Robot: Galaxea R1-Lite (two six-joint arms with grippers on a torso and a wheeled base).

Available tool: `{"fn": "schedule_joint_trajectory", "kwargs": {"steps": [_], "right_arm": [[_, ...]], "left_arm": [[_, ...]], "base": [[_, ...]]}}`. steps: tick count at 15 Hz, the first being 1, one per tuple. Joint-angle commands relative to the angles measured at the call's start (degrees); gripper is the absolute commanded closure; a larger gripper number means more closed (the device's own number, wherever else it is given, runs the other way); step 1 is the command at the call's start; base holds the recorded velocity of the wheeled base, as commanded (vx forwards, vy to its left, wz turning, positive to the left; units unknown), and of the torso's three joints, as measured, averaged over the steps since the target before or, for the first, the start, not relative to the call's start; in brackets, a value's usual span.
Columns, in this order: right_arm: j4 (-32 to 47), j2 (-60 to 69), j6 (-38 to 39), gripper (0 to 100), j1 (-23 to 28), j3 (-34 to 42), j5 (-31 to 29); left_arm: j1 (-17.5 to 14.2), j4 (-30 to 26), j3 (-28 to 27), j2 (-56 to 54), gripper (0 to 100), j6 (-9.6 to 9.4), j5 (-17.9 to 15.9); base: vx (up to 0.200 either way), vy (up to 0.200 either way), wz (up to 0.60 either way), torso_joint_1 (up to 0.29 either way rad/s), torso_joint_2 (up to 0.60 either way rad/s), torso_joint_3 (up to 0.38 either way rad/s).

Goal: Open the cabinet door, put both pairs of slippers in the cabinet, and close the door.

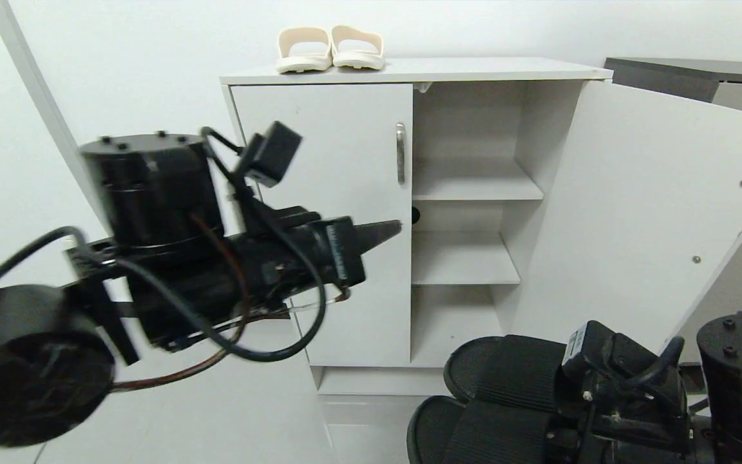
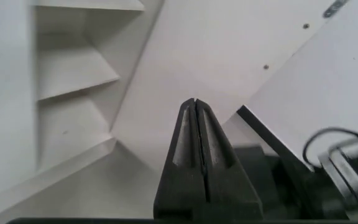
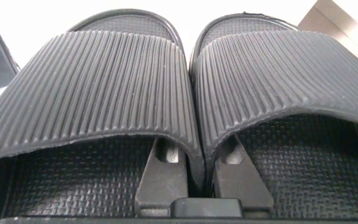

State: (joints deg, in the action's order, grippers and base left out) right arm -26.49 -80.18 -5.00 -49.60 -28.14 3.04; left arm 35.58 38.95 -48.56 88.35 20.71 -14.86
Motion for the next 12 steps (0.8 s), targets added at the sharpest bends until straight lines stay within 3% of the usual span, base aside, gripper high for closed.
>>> {"fn": "schedule_joint_trajectory", "kwargs": {"steps": [1, 3, 5, 6, 7, 8, 9, 10, 12], "right_arm": [[-0.05, -0.15, -0.01, 100, 0.65, -0.16, 0.3], [-0.05, -0.24, -0.01, 100, 1.0, -0.25, 0.3], [-0.05, -0.33, -0.01, 100, 1.09, -0.43, 0.39], [-0.05, -0.33, -0.01, 100, 1.18, -0.34, 0.39], [-0.05, -0.24, -0.01, 100, 1.18, -0.34, 0.39], [-0.05, -0.33, -0.01, 100, 1.18, -0.34, 0.39], [-0.05, -0.42, -0.01, 100, 1.18, -0.34, 0.48], [-0.05, -1.03, 0.08, 100, 1.18, -0.43, 0.48], [-0.58, -2.09, 0.16, 100, 1.18, -0.34, 0.48]], "left_arm": [[-5.97, -0.63, 17.09, -22.34, 100, 0.03, 0.01], [-9.13, -4.32, 25.26, -35.87, 100, -0.23, 0.09], [-11.33, -14.69, 26.85, -46.86, 100, -2.08, 0.09], [-11.94, -20.67, 26.58, -51.43, 100, -2.61, 0.09], [-13.88, -32.27, 25.88, -59.6, 100, -4.01, 0.89], [-16.86, -39.39, 25.62, -63.91, 100, -7.26, 4.67], [-18.27, -42.46, 25.62, -66.2, 100, -9.46, 7.13], [-19.68, -45.98, 26.49, -70.68, 100, -11.48, 11.7], [-20.91, -47.12, 30.89, -75.69, 100, -11.83, 21.1]], "base": [[0.0, 0.0, 0.0, 0.0, 0.0, 0.0], [0.0, 0.0, 0.0, 0.0, 0.0, 0.0], [0.0, 0.0, 0.0, 0.0, 0.0, 0.0], [0.0, 0.0, 0.0, 0.0, 0.0, 0.0], [0.0, 0.0, 0.0, 0.0, 0.0, 0.0], [0.0, 0.0, 0.0, 0.0, 0.0, 0.0], [0.0, 0.0, 0.0, 0.0, 0.0, 0.0], [0.0, 0.0, 0.0, 0.0, 0.0, 0.0], [0.0, 0.0, 0.0, 0.0, 0.0, 0.0]]}}
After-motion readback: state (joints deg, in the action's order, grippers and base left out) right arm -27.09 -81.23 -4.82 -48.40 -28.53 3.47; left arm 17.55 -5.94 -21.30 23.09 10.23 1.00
